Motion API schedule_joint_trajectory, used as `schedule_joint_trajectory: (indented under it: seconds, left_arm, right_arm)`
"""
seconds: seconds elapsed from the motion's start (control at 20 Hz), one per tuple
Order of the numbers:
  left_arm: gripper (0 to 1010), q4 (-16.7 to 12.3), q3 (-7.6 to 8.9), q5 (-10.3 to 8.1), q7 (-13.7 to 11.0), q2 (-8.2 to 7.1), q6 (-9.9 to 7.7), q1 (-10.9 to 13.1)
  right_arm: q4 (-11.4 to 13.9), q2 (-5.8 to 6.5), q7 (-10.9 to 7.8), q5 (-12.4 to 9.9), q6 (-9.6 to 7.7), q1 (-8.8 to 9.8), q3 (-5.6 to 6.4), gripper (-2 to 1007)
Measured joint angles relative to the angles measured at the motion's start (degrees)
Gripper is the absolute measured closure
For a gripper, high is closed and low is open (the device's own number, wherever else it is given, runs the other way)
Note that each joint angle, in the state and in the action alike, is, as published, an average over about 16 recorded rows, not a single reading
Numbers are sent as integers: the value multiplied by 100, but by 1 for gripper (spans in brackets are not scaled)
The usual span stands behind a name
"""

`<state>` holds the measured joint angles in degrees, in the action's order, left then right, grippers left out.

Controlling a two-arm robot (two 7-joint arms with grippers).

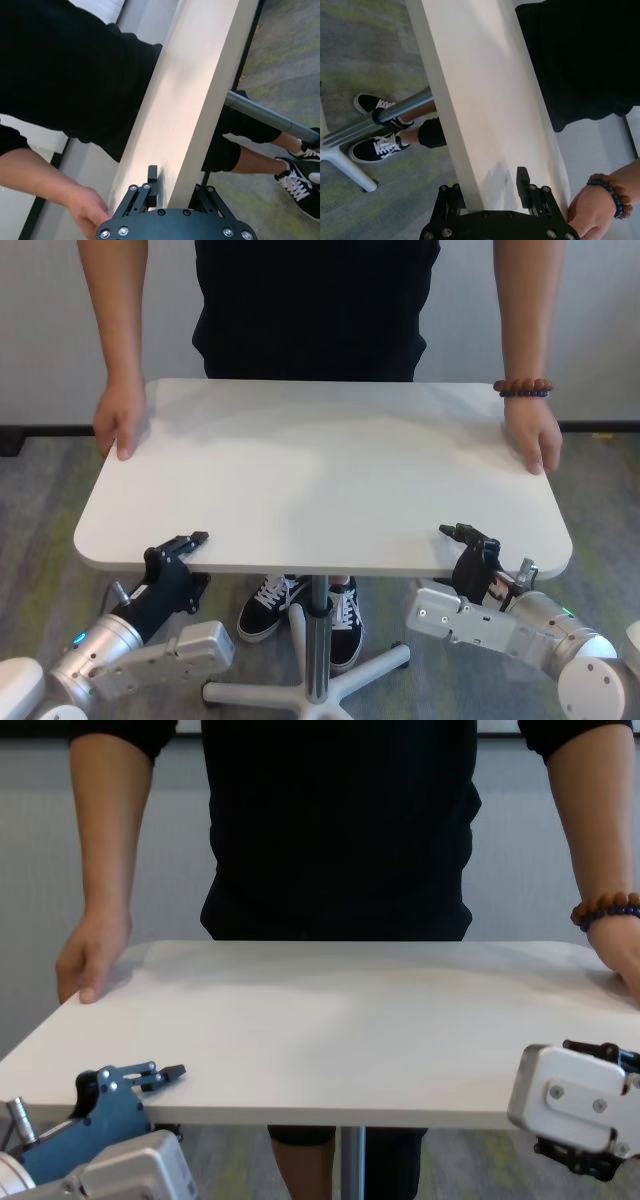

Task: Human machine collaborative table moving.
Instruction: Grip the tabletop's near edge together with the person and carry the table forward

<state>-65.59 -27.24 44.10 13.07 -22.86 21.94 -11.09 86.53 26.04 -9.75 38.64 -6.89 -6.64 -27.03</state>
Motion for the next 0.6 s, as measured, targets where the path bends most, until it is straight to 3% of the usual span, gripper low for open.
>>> schedule_joint_trajectory:
  seconds: [0.6]
  left_arm:
    - [698, -356, -34, 91, 20, -47, -96, -3]
  right_arm:
    - [161, -23, -149, 93, 139, 3, 183, 407]
